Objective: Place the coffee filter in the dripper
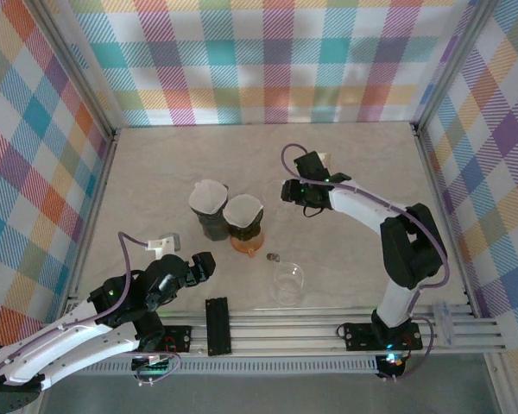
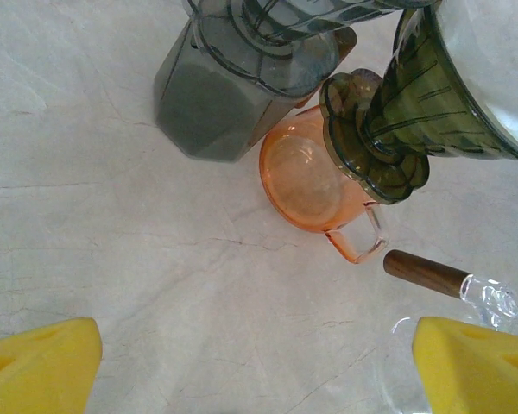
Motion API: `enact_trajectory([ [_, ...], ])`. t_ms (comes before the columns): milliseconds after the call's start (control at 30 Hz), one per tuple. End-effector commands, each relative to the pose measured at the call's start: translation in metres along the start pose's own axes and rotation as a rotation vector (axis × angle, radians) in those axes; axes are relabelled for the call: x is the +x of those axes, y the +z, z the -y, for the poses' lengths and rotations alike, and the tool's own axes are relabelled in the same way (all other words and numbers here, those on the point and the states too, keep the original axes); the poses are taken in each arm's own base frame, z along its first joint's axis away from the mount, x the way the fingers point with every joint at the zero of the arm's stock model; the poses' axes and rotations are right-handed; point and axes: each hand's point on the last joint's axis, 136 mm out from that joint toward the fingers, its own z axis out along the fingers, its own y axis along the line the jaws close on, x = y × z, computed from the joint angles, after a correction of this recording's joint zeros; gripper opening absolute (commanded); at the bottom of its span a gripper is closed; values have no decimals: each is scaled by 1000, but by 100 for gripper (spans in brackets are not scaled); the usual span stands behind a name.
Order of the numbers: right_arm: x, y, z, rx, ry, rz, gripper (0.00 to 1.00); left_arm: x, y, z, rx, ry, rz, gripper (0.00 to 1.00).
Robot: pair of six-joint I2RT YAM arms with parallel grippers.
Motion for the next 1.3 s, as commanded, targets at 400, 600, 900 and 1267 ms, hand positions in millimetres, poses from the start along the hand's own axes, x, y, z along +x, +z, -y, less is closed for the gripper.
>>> enact_trajectory([
  [400, -6, 9, 9, 10, 46, -14, 3, -2, -1, -9, -22, -8, 21, 93],
  [600, -13, -10, 28, 31, 81, 28, 0, -2, -2, -7, -13, -14, 16, 93],
  [900, 2, -69, 58, 34, 90, 73, 0, -3, -4, -6, -7, -18, 20, 93],
  [1267, 57, -162, 54, -133, 75, 84, 0, -5, -7, -8, -4, -23, 31, 93],
])
